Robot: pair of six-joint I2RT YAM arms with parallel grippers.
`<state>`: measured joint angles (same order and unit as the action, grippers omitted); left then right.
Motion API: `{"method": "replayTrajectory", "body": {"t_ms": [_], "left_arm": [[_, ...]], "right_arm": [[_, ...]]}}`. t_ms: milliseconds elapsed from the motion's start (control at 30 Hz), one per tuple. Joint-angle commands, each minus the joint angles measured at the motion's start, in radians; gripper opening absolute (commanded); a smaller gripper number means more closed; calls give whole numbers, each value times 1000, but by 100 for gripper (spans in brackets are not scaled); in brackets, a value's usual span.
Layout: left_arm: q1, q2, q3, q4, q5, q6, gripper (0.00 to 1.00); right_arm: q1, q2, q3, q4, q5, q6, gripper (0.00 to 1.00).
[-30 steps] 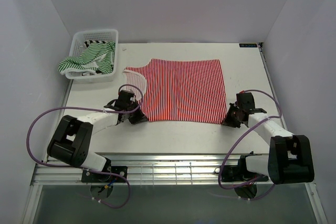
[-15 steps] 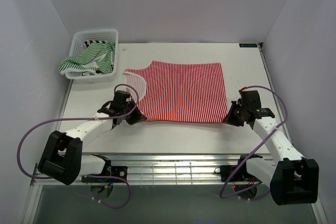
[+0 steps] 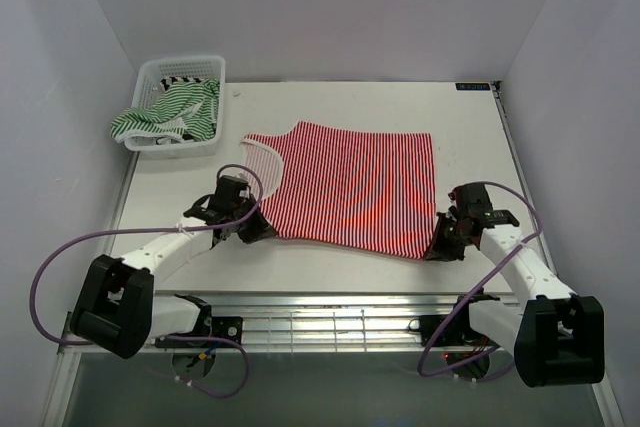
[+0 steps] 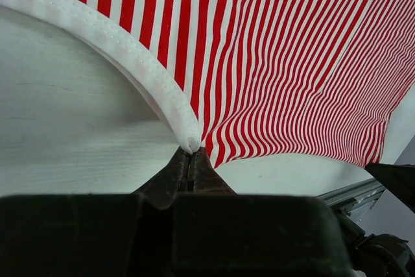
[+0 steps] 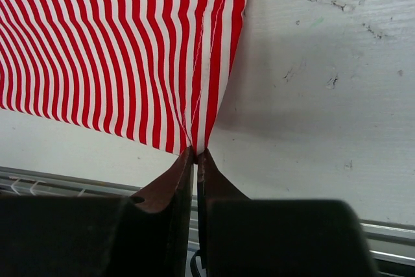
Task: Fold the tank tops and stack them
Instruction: Fold the tank top
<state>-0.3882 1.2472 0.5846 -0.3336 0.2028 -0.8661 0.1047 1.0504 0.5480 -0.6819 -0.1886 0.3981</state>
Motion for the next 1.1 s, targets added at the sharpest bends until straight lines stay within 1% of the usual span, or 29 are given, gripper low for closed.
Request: {"method": "replayTrajectory", "body": {"t_ms": [0,200,500,667,900,1067], "left_arm": [[-1,-29,44,-30,6,-2,0],[-1,23,130,-61,-13,15,0],[0,176,303,-131,-54,44,0],[11,271,417,-168,-71,64,0],[29,389,533,-182,-65,96,0],[48,464,587,-194,-59,104,0]], "right_arm": [[-3,8,81,-16,-17,-30,8],[-3,42,148,-18,-8,-28,8],[-28,144,274,-18,-3,-36,8],[-56,223,351,-13,-2,-51,8],[-68,345,446,-5,-14,-70,8],[-69,398,483,4,-9,-68,8]]}}
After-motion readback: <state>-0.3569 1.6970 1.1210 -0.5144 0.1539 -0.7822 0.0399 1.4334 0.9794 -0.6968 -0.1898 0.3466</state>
